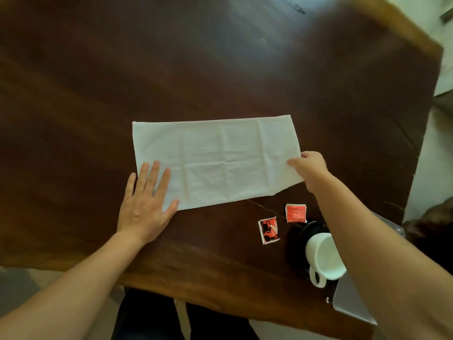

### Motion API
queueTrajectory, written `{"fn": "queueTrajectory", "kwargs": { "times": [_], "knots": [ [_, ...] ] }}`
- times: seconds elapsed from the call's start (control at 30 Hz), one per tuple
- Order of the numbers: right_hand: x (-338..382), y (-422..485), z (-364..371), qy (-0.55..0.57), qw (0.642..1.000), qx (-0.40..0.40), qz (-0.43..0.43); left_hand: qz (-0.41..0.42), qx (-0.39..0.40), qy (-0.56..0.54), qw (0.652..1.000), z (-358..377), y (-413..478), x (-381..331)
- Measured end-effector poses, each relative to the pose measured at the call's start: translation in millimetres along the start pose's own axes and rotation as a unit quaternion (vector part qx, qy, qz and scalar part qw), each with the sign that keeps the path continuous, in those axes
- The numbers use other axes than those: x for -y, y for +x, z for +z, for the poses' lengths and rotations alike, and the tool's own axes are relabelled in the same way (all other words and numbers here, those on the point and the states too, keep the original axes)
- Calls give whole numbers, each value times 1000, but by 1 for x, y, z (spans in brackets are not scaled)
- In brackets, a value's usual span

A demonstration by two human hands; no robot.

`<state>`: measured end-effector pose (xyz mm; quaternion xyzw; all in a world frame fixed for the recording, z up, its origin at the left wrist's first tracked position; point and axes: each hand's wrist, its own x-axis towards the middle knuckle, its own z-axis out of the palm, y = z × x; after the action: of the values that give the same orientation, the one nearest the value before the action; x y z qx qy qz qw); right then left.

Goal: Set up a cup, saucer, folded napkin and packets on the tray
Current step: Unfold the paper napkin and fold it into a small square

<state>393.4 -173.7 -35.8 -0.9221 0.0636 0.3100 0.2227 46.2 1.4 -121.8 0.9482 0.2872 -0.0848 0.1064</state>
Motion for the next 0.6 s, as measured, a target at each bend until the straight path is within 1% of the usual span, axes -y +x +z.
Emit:
{"fn": "queueTrajectory", "kwargs": {
  "times": [0.07,0.2,0.33,0.4,0.53,0.6],
  "knots": [
    [16,-14,-10,34,999,3,-36,-2,-8,4,1000,3,0,0],
    [56,-60,-21,31,984,-37,-170,-2,-31,-1,1000,7,-1,0],
    [88,-116,-17,10,948,-79,-309,1,-51,1,999,11,0,2],
    [100,-142,-6,-8,928,-83,-363,3,-51,-1,999,14,0,2],
    [108,-176,34,-44,911,-63,-406,7,-58,-19,998,19,0,3],
    [108,-188,61,-87,903,-47,-418,1,-51,-28,998,14,-1,2]
  ]
}}
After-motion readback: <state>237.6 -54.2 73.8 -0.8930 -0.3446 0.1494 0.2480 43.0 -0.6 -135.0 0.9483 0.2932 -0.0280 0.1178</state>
